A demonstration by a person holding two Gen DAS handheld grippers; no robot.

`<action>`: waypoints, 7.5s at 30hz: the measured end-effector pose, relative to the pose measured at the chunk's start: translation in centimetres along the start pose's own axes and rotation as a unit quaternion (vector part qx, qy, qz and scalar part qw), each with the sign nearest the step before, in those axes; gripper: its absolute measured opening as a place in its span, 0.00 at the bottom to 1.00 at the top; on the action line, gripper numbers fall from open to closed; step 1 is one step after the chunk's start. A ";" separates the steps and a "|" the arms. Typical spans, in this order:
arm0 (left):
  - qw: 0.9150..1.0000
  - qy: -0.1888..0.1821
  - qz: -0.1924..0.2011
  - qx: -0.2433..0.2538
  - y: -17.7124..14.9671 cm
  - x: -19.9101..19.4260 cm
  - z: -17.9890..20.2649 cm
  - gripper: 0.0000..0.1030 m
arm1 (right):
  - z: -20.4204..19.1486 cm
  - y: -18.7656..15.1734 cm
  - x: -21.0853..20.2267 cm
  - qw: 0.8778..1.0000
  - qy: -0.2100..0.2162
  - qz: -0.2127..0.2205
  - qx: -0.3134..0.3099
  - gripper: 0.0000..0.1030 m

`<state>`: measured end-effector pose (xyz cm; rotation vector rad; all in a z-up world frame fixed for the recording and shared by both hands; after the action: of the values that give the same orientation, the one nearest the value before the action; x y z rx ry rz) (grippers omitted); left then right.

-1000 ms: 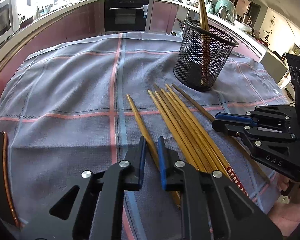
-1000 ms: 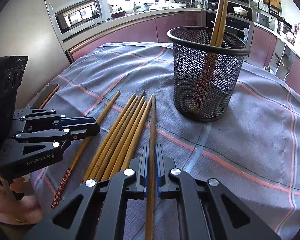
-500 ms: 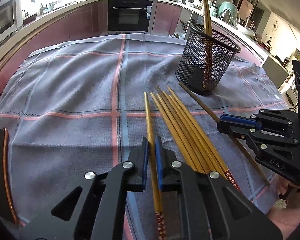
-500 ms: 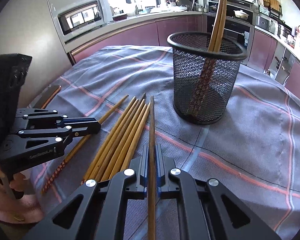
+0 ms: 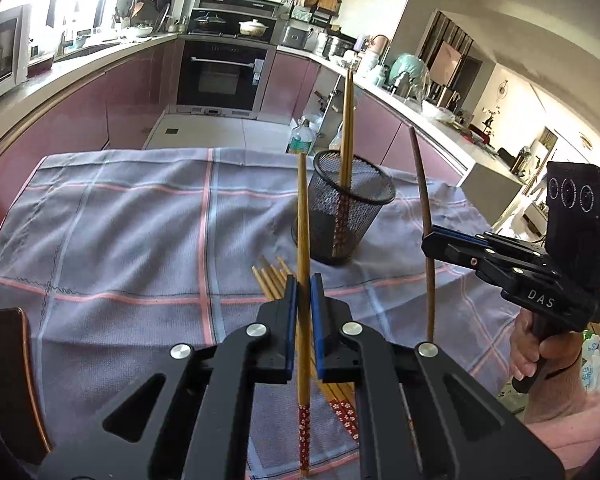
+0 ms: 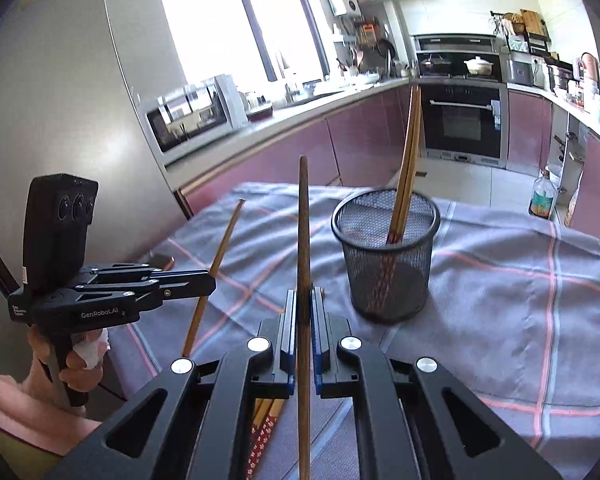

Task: Organize utensils
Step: 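Lift the left tool's chopstick over the cup while the right tool carries its own, then release the left tool's chopstick into the cup while the right tool releases its own, then return the left tool to the pile and grasp a chopstick while the right tool grasps one, then lift the left tool's chopstick toward the cup while the right tool lifts its own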

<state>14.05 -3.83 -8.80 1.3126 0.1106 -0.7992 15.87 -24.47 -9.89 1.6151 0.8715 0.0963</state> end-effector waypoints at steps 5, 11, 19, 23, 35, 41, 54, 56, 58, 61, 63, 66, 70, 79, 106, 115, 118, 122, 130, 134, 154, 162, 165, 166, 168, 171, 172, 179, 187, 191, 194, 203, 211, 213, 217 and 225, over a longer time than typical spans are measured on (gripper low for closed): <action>0.999 -0.029 0.038 0.003 2.8 -2.3 1.0 0.07 | 0.2 2.2 -1.1 0.999 0.001 0.036 -0.001 0.05; 0.995 -0.044 0.085 0.002 6.0 -4.1 1.7 0.07 | 0.5 4.5 -1.9 0.997 0.001 0.072 -0.007 0.05; 0.992 -0.046 0.119 0.006 10.0 -4.0 2.8 0.07 | 0.8 7.9 -2.7 0.995 -0.005 0.100 -0.026 0.05; 0.990 -0.049 0.134 0.009 12.4 -3.6 3.6 0.07 | 1.1 9.6 -3.2 0.992 -0.012 0.118 -0.034 0.05; 0.987 -0.040 0.153 0.029 17.4 -1.1 5.5 0.07 | 3.0 13.9 -3.6 0.986 -0.036 0.154 -0.045 0.05; 0.991 -0.030 0.121 0.043 16.7 1.7 5.9 0.07 | 3.8 12.7 -1.3 0.991 -0.041 0.121 -0.042 0.05; 0.998 -0.027 0.034 0.046 13.4 7.9 4.9 0.07 | 5.8 9.2 3.5 0.998 -0.058 0.021 -0.025 0.05; 0.998 -0.026 0.025 0.045 13.0 8.6 4.3 0.07 | 6.2 8.7 4.1 0.998 -0.062 0.007 -0.021 0.05; 0.999 -0.026 0.015 0.044 12.7 9.3 3.9 0.07 | 6.5 8.4 4.6 0.998 -0.064 -0.002 -0.015 0.05; 0.999 -0.024 0.006 0.041 12.6 10.2 3.5 0.07 | 7.1 8.2 5.2 0.997 -0.071 -0.009 -0.007 0.06; 0.999 -0.022 0.004 0.038 12.6 10.6 3.3 0.07 | 7.2 8.2 5.4 0.997 -0.075 -0.010 -0.001 0.06; 0.999 -0.019 0.001 0.034 13.0 11.2 2.9 0.08 | 7.8 8.5 5.7 0.997 -0.078 -0.009 0.004 0.07; 1.000 -0.009 -0.004 0.027 12.8 12.1 2.4 0.08 | 8.1 8.6 6.0 0.996 -0.083 -0.003 0.011 0.08; 1.000 0.017 0.012 0.021 11.4 11.1 1.0 0.16 | 8.0 8.4 5.4 0.996 -0.084 0.011 0.016 0.20; 0.994 0.091 -0.031 0.054 -3.6 3.5 -2.6 0.47 | -0.8 -5.8 5.6 0.992 -0.006 -0.122 -0.033 0.34; 0.993 0.083 -0.062 0.050 -6.1 4.1 -1.9 0.47 | -0.7 -7.9 5.9 0.989 -0.017 -0.142 -0.029 0.34; 0.993 0.082 -0.068 0.052 -6.7 4.2 -1.8 0.47 | -0.9 -8.3 6.1 0.988 -0.021 -0.146 -0.034 0.34; 0.993 0.080 -0.072 0.055 -6.8 4.2 -1.5 0.48 | -1.2 -8.5 6.3 0.988 -0.025 -0.147 -0.042 0.34; 0.993 0.074 -0.080 0.055 -7.3 4.7 -1.1 0.48 | -0.9 -8.5 6.4 0.987 -0.038 -0.149 -0.047 0.33; 0.992 0.074 -0.085 0.053 -7.5 5.1 -1.1 0.49 | -0.7 -8.5 6.3 0.987 -0.041 -0.149 -0.047 0.33; 0.991 0.068 -0.101 0.060 -7.7 5.2 -1.2 0.42 | -0.5 -8.6 6.2 0.987 -0.046 -0.148 -0.049 0.31; 0.989 0.079 -0.107 0.070 -7.5 5.8 -1.3 0.30 | -0.7 -8.5 6.7 0.985 -0.058 -0.147 -0.069 0.31; 0.989 0.080 -0.109 0.067 -7.4 5.8 -1.7 0.25 | -0.7 -8.5 6.7 0.985 -0.059 -0.147 -0.074 0.31; 0.989 0.077 -0.111 0.062 -7.3 5.8 -1.8 0.25 | -0.7 -8.4 6.7 0.985 -0.059 -0.148 -0.074 0.31; 0.989 0.078 -0.112 0.058 -7.1 5.8 -2.0 0.30 | -0.7 -8.4 6.8 0.985 -0.060 -0.147 -0.073 0.30; 0.988 0.084 -0.112 0.060 -6.9 6.2 -2.2 0.31 | -0.7 -8.3 7.1 0.985 -0.061 -0.146 -0.073 0.30; 0.988 0.084 -0.112 0.060 -6.8 6.4 -2.3 0.30 | -0.7 -8.3 7.2 0.985 -0.061 -0.146 -0.073 0.30; 0.988 0.100 -0.108 0.054 -6.6 6.7 -2.5 0.24 | -0.4 -8.1 7.6 0.985 -0.066 -0.144 -0.073 0.21; 0.988 0.112 -0.101 0.031 -6.5 6.6 -2.7 0.13 | 0.3 -8.0 7.2 0.987 -0.056 -0.144 -0.044 0.05; 0.988 0.114 -0.099 0.015 -6.4 6.4 -2.9 0.10 | 0.4 -8.1 6.6 0.988 -0.053 -0.142 -0.039 0.05; 0.989 0.110 -0.099 0.006 -6.3 6.1 -3.0 0.07 | 0.4 -7.9 5.9 0.989 -0.046 -0.136 -0.033 0.05; 0.993 0.090 -0.082 0.007 -5.2 4.5 -2.2 0.07 | -0.2 -6.0 3.8 0.995 -0.013 -0.099 -0.022 0.05; 0.997 0.061 -0.054 0.001 -3.2 2.3 -1.4 0.07 | -0.6 -4.1 2.5 0.998 -0.001 -0.069 -0.016 0.05; 0.998 0.051 -0.043 0.001 -2.5 1.6 -1.0 0.07 | -0.6 -3.3 2.1 0.998 0.003 -0.055 -0.011 0.05; 1.000 0.025 -0.017 -0.002 -0.7 0.0 -0.2 0.07 | -0.4 -1.9 1.1 1.000 0.007 -0.028 -0.004 0.05; 0.999 -0.004 0.031 -0.008 2.6 -3.0 0.5 0.07 | 0.4 0.2 -0.1 1.000 0.008 0.012 0.007 0.05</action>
<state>13.18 -2.85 -5.06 1.2919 0.0696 -0.7485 16.13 -24.81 -9.75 1.6410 0.8663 0.1202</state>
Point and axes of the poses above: each gripper's, at about its wrist camera, not at the fingertips, and x roughly the way its jaws point, z to its right, y to its top, the point moved 7 cm from there along x, roughly the way its jaws point, and after that the axes turned 10 degrees about z, right-handed, at the moved point
